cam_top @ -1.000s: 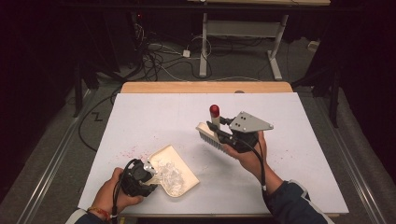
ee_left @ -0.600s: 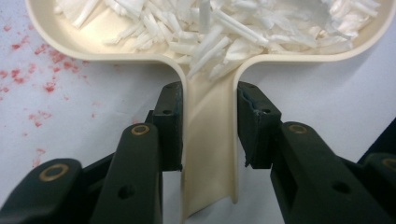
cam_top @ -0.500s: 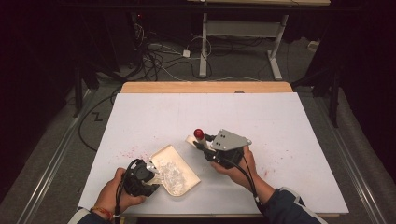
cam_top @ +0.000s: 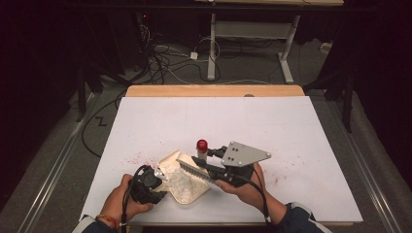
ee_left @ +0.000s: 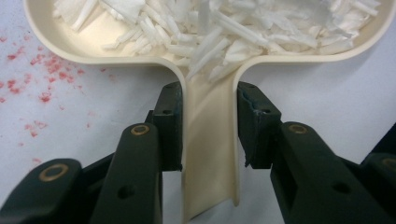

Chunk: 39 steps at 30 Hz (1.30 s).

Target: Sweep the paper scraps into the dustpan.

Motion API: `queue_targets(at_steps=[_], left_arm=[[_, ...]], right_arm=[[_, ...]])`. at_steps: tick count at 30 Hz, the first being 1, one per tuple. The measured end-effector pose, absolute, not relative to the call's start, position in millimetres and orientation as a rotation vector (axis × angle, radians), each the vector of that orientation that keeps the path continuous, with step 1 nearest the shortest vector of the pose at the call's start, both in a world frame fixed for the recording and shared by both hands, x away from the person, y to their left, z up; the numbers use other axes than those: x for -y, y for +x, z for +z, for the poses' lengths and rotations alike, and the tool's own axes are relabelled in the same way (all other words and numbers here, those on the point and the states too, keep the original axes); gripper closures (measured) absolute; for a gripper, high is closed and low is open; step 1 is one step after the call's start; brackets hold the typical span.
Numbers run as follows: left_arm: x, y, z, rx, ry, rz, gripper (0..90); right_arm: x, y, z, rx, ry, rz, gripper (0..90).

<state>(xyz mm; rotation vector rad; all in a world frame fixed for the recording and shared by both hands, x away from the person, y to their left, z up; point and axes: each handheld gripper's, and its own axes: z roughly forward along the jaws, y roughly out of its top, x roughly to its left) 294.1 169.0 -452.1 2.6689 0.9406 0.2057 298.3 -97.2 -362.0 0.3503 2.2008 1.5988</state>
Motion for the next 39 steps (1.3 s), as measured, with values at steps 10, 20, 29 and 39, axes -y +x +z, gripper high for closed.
queue_targets(at_steps=[10,20,29,39], left_arm=[[-168,294,-453,-0.945,2.669,0.207,62.4],[-168,295,-453,-0.953,2.665,0.202,62.3],[-167,296,-453,-0.952,2.663,0.214,62.3],[-167,298,-453,-0.974,2.640,0.221,62.4]], right_arm=[[133,291,-357,-2.228,0.386,1.563,70.5],[145,278,-371,-2.325,0.373,1.481,70.4],[117,265,-369,-2.355,0.258,1.527,70.5],[153,279,-352,-2.280,0.370,1.574,70.4]])
